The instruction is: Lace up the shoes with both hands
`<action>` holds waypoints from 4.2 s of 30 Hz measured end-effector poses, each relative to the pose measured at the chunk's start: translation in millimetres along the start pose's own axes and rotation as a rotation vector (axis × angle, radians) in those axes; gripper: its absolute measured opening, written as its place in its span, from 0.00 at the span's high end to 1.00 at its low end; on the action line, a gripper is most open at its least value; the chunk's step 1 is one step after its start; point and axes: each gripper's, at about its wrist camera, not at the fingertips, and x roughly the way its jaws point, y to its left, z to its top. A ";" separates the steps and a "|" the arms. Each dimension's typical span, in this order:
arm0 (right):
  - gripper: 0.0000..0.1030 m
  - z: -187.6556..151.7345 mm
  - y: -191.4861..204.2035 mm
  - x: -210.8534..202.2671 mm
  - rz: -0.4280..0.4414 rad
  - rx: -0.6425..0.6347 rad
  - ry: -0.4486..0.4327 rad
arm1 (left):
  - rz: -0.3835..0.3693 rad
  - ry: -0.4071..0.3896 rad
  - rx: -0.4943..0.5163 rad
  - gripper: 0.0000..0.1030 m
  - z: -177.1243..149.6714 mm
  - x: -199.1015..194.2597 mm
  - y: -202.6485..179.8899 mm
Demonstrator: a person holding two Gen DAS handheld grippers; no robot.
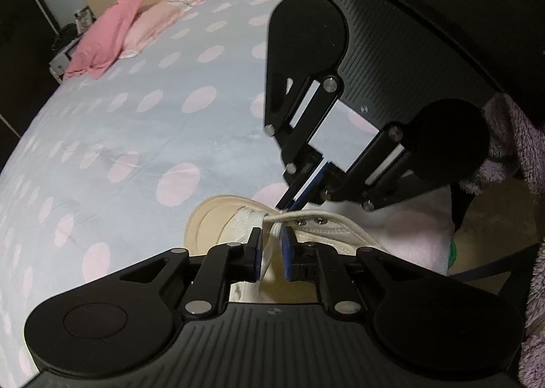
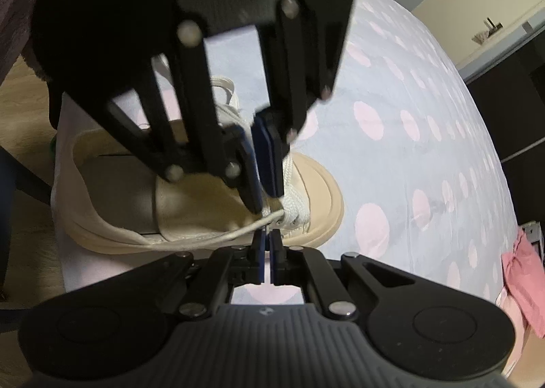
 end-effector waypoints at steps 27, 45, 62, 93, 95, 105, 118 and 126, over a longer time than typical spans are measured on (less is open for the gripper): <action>0.97 -96.1 -16.8 -45.9 -0.139 0.485 0.193 | 0.063 -0.078 -0.342 0.85 -46.7 -70.4 14.7; 0.97 -165.1 -18.2 -124.8 -0.272 0.658 0.268 | -0.006 -0.008 -0.342 0.85 -44.6 -44.1 2.8; 0.97 -197.3 -22.6 -149.7 -0.329 0.706 0.325 | 0.029 0.040 -0.365 0.85 -45.1 -41.2 5.5; 0.97 19.2 -15.5 -31.4 -0.003 0.113 -0.004 | -0.019 -0.003 -0.472 0.85 -41.9 -54.9 28.4; 0.97 25.3 -16.0 -22.4 0.012 0.104 -0.005 | -0.023 -0.007 -0.485 0.85 -42.2 -54.8 29.9; 0.76 30.1 -23.8 -11.9 0.046 0.209 -0.052 | -0.050 0.004 -0.540 0.85 -44.0 -49.2 36.0; 0.76 28.6 -16.1 -11.2 0.112 0.255 -0.110 | -0.083 0.013 -0.521 0.85 -44.6 -42.6 30.4; 0.96 31.1 -8.3 -2.3 0.117 0.222 -0.086 | -0.100 0.030 -0.522 0.90 -48.7 -38.7 32.5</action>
